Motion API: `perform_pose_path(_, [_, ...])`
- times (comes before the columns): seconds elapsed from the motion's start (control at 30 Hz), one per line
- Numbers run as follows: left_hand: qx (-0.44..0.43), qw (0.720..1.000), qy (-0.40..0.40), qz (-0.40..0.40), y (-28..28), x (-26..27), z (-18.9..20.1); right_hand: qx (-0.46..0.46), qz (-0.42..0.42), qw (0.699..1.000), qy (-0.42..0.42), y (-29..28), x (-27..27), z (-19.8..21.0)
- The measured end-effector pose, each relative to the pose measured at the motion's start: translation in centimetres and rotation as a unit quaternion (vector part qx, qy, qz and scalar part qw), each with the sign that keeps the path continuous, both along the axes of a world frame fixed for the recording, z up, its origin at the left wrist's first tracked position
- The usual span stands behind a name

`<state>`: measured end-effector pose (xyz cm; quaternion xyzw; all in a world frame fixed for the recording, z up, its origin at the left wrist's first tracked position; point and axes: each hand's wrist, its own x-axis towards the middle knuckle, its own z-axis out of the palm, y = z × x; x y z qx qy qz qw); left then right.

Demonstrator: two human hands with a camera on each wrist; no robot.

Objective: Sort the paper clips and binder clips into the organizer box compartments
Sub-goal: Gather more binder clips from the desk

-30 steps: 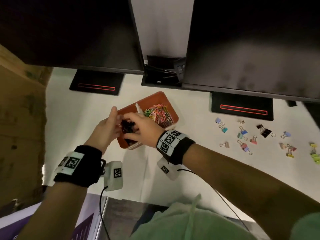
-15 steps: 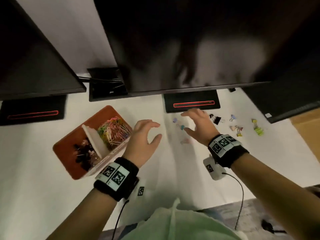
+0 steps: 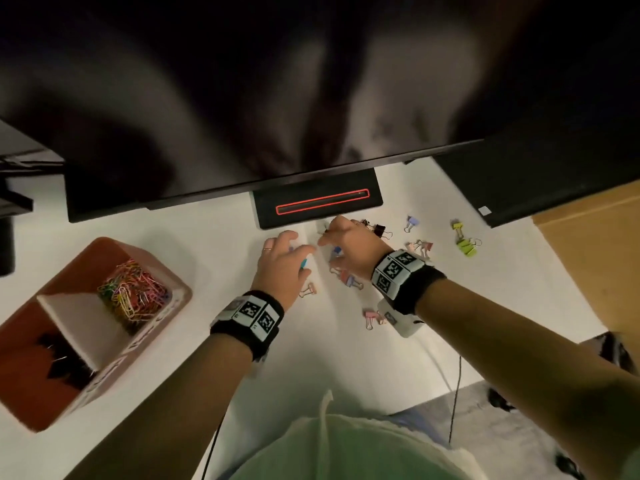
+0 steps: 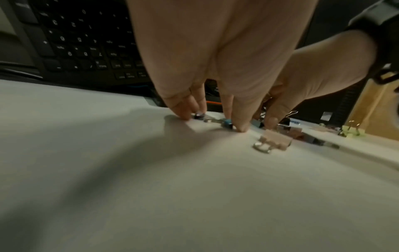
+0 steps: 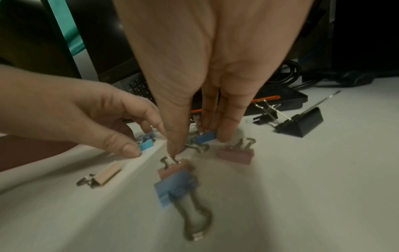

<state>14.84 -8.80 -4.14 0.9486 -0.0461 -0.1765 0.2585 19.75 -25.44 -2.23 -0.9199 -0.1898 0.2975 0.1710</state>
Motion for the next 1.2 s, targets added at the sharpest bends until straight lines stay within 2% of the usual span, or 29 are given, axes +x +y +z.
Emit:
perform_pose_path(0.23, [-0.051,0.998,0.011,0.045,1.2,-0.4,-0.7,0.037,0.021,0.999,0.016,0.1,0.4,-0.4])
perform_pose_path(0.4, [-0.088,0.988,0.036,0.12,1.6,-1.1,-0.7,0.056,-0.011,0.998,0.037,0.1,0.4,-0.4])
perform_pose_path(0.6, [-0.147,0.976,0.062,0.151,2.2,-1.8,-0.1,0.096,-0.06,0.993,0.035,-1.2,0.1,0.1])
perform_pose_path(0.7, [-0.175,0.976,0.07,0.111,1.7,-2.1,0.8,0.106,-0.077,0.991,0.012,-1.3,0.5,0.6])
perform_pose_path(0.8, [-0.146,0.984,0.088,0.048,0.6,-2.1,0.9,0.07,-0.035,0.997,-0.01,-0.2,1.5,0.6])
perform_pose_path(0.9, [-0.101,0.989,0.105,0.011,-0.3,-2.1,0.3,0.01,0.002,1.0,0.009,0.7,2.1,0.0])
perform_pose_path(1.2, [-0.106,0.991,0.064,0.043,1.0,-4.2,0.2,0.011,0.015,1.0,-0.02,1.0,0.6,-0.1])
